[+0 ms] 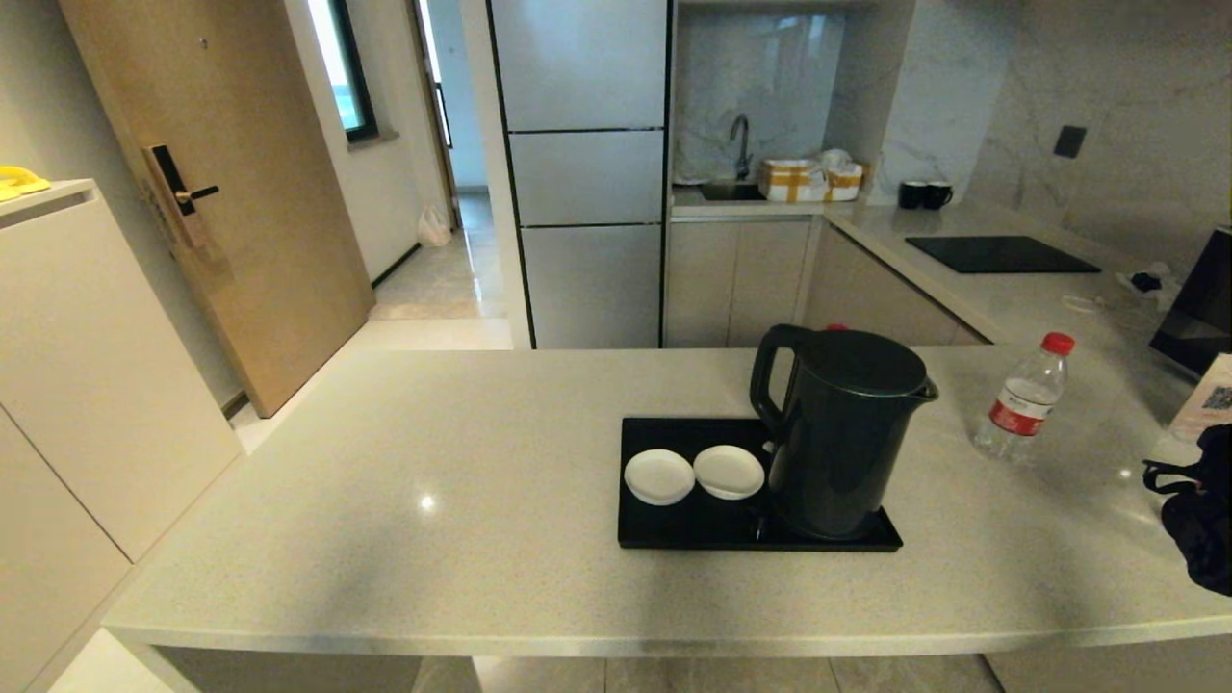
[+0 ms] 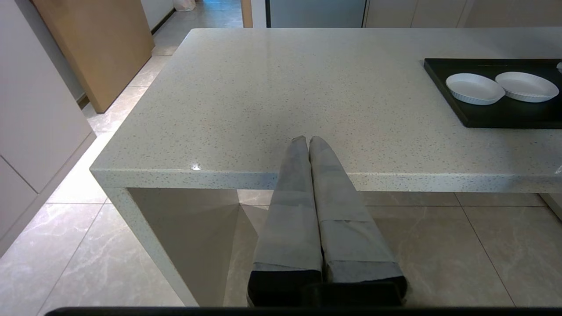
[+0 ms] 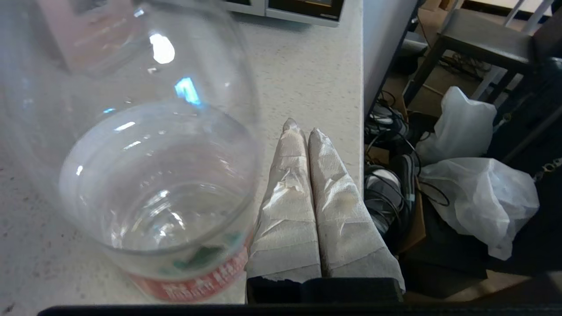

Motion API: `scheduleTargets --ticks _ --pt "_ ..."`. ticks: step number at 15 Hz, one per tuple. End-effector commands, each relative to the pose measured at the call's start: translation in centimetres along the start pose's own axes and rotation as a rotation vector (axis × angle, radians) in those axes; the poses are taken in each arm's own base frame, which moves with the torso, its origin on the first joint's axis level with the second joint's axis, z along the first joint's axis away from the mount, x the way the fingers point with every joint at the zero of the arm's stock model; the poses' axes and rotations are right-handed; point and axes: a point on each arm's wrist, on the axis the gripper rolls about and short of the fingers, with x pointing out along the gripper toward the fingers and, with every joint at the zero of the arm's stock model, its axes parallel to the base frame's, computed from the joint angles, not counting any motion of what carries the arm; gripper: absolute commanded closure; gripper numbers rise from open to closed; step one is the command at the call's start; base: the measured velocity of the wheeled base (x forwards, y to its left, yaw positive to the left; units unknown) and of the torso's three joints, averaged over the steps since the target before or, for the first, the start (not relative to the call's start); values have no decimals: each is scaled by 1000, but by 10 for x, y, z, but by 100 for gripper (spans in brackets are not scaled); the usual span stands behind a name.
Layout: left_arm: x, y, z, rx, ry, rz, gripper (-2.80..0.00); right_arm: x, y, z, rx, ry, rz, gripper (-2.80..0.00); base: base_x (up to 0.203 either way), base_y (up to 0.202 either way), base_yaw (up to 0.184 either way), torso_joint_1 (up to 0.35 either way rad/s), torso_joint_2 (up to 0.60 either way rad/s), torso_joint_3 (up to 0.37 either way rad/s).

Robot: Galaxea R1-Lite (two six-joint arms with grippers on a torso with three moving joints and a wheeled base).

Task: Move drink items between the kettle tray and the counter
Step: Return the bottled water to its original position

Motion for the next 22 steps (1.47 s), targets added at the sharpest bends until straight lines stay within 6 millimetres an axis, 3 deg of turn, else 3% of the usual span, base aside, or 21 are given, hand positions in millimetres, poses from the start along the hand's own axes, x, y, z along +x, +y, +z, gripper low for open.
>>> scheduleTargets --ticks 1,22 --pt "0 0 0 0 0 1 0 5 2 -2 2 -3 -9 0 0 0 0 0 0 0" --pt "0 0 0 0 1 2 0 5 1 3 11 -2 -12 0 0 0 0 0 0 0"
